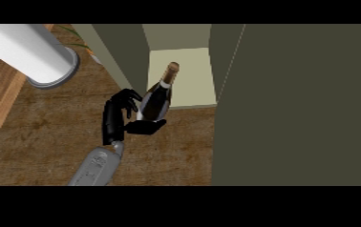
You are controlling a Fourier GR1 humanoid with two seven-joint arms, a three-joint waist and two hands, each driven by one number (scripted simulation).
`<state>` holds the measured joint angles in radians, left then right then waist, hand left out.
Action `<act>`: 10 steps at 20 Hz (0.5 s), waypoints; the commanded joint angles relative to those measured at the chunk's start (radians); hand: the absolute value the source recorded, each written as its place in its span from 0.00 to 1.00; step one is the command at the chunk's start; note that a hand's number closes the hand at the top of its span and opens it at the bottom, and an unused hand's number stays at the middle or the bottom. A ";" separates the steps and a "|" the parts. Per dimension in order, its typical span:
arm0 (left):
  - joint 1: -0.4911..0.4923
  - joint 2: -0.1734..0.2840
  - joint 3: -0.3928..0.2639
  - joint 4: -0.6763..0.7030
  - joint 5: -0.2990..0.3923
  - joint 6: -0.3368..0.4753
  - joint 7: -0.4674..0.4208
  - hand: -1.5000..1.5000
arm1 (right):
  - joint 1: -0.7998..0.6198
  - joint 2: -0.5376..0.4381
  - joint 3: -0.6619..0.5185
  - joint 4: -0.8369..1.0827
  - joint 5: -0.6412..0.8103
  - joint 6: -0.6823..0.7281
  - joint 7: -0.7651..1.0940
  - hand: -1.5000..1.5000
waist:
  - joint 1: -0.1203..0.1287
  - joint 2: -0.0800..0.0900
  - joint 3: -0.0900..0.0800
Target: Pick up the wine, place it into the cabinet and close the cabinet
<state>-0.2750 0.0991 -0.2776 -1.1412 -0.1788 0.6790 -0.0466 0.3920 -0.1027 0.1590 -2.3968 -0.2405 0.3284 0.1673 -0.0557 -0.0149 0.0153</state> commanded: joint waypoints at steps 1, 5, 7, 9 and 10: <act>-0.235 -0.074 -0.034 0.171 -0.017 -0.079 0.108 1.00 | -0.002 0.015 0.017 -0.044 -0.045 -0.010 0.016 0.00 | -0.052 0.034 -0.016; -0.195 -0.058 -0.026 0.192 -0.015 -0.068 0.094 1.00 | 0.011 0.001 0.013 -0.050 -0.062 0.010 0.017 0.00 | -0.064 0.038 -0.017; -0.194 -0.072 -0.025 0.199 -0.038 -0.016 0.104 1.00 | 0.024 0.002 -0.004 -0.042 -0.081 0.008 0.017 0.00 | -0.067 0.038 -0.016; -0.198 -0.057 0.006 0.183 -0.008 -0.022 0.094 1.00 | 0.024 -0.007 0.003 -0.072 -0.083 0.014 0.027 0.00 | -0.073 0.038 -0.017; -0.196 -0.086 0.003 0.188 -0.009 0.008 0.088 1.00 | -0.001 -0.004 -0.004 -0.051 -0.073 0.015 0.015 0.00 | -0.071 0.042 -0.018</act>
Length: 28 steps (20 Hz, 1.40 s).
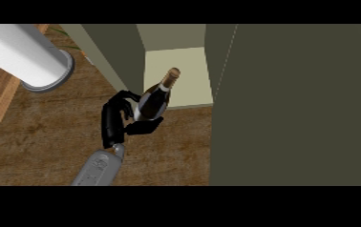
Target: Pick up the wine, place it into the cabinet and close the cabinet
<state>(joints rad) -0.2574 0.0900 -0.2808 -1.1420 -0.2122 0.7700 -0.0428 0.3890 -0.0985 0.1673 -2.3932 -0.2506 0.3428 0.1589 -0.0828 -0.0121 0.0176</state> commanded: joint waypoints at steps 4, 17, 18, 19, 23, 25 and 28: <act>-0.215 -0.041 0.020 0.186 0.040 -0.102 0.055 1.00 | 0.023 0.000 0.009 -0.028 -0.066 0.017 0.004 0.00 | -0.046 0.038 -0.019; -0.242 0.001 -0.025 0.184 -0.069 0.017 0.049 1.00 | 0.024 -0.011 0.029 -0.020 -0.065 0.044 0.008 0.00 | -0.078 0.040 -0.017; -0.250 0.022 -0.030 0.179 -0.085 0.013 0.051 1.00 | 0.013 -0.008 0.012 -0.005 -0.066 0.044 -0.007 0.00 | -0.080 0.042 -0.015; -0.257 0.024 -0.032 0.174 -0.099 0.026 0.068 1.00 | 0.022 -0.014 0.032 -0.026 -0.068 0.050 0.007 0.00 | -0.089 0.040 -0.015; -0.244 0.019 -0.081 0.180 -0.157 0.043 0.074 1.00 | -0.001 -0.015 0.015 -0.018 -0.071 0.050 0.002 0.00 | -0.085 0.042 -0.015; -0.251 0.016 -0.083 0.180 -0.171 0.051 0.093 1.00 | -0.003 0.000 0.022 -0.018 -0.073 0.041 -0.003 0.00 | -0.087 0.042 -0.016; -0.243 -0.015 -0.097 0.161 -0.180 0.069 0.121 1.00 | -0.003 -0.006 0.016 -0.006 -0.083 0.059 -0.017 0.00 | -0.093 0.041 -0.015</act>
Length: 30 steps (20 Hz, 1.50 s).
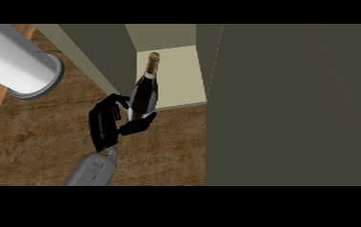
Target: Pick up the wine, place it into the cabinet and close the cabinet
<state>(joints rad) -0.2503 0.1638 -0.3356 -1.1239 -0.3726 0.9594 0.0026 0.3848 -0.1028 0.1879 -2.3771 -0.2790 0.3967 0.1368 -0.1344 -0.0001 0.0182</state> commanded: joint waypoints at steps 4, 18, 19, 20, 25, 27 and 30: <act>-0.254 -0.082 -0.030 0.133 -0.028 -0.116 0.131 1.00 | -0.005 -0.008 -0.012 -0.012 -0.052 0.011 0.007 0.00 | -0.044 0.031 -0.016; -0.240 -0.048 -0.019 0.168 -0.205 -0.065 0.268 0.00 | 0.011 -0.027 -0.014 -0.026 -0.070 0.031 0.016 0.00 | -0.066 0.032 -0.015; -0.236 -0.052 -0.017 0.176 -0.225 -0.045 0.272 0.00 | -0.003 -0.025 -0.013 -0.009 -0.063 0.029 0.017 0.00 | -0.064 0.039 -0.015; -0.242 -0.039 -0.017 0.176 -0.229 -0.071 0.280 0.00 | -0.008 -0.010 0.000 -0.018 -0.052 0.020 0.011 0.00 | -0.056 0.035 -0.016; -0.231 -0.047 -0.024 0.177 -0.275 -0.092 0.339 0.00 | -0.012 -0.018 -0.027 -0.002 -0.069 0.027 0.000 0.00 | -0.055 0.037 -0.015; -0.232 -0.044 -0.018 0.182 -0.290 -0.089 0.356 0.00 | 0.004 -0.022 -0.013 -0.019 -0.075 0.033 0.007 0.00 | -0.059 0.035 -0.016; -0.234 -0.074 -0.026 0.169 -0.307 -0.100 0.398 0.00 | 0.021 -0.021 -0.003 -0.023 -0.071 0.030 0.016 0.00 | -0.060 0.031 -0.017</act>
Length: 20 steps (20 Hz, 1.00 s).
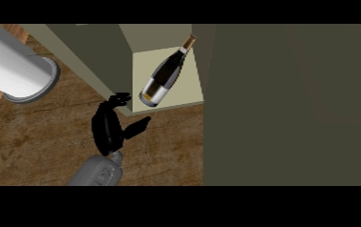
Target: Pick up the wine, place it into the cabinet and close the cabinet
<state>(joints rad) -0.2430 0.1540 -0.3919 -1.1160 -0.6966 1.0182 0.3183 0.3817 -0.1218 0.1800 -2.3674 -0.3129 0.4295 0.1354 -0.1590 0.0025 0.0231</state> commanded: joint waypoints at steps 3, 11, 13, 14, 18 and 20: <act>-0.269 -0.075 0.035 0.122 0.028 -0.161 0.090 0.00 | 0.012 -0.001 0.003 -0.029 -0.038 -0.001 0.012 0.00 | -0.027 0.029 -0.024; -0.299 -0.111 0.018 0.050 0.088 -0.150 0.076 0.00 | 0.011 -0.003 0.000 -0.054 -0.049 -0.020 0.039 0.00 | 0.006 0.021 -0.028; -0.317 -0.137 0.017 0.052 0.083 -0.124 0.077 0.00 | -0.007 -0.001 0.000 -0.027 -0.037 -0.015 0.027 0.00 | 0.014 0.022 -0.027; -0.316 -0.137 0.028 0.050 0.092 -0.110 0.078 0.00 | 0.010 -0.005 -0.007 -0.047 -0.045 -0.013 0.026 0.00 | 0.008 0.018 -0.027; -0.317 -0.152 0.001 0.023 0.154 -0.079 0.053 0.00 | 0.020 0.006 0.021 -0.048 -0.030 -0.034 0.047 0.00 | 0.028 0.015 -0.030; -0.325 -0.153 0.020 0.006 0.188 -0.057 0.044 0.00 | 0.029 -0.008 -0.004 -0.063 -0.042 -0.022 0.033 0.00 | 0.034 0.010 -0.029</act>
<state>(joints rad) -0.3261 0.0104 -0.3982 -1.0879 -0.5455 0.9830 0.4354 0.3918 -0.1210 0.1853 -2.3681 -0.3239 0.4127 0.1493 -0.1120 0.0168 -0.0031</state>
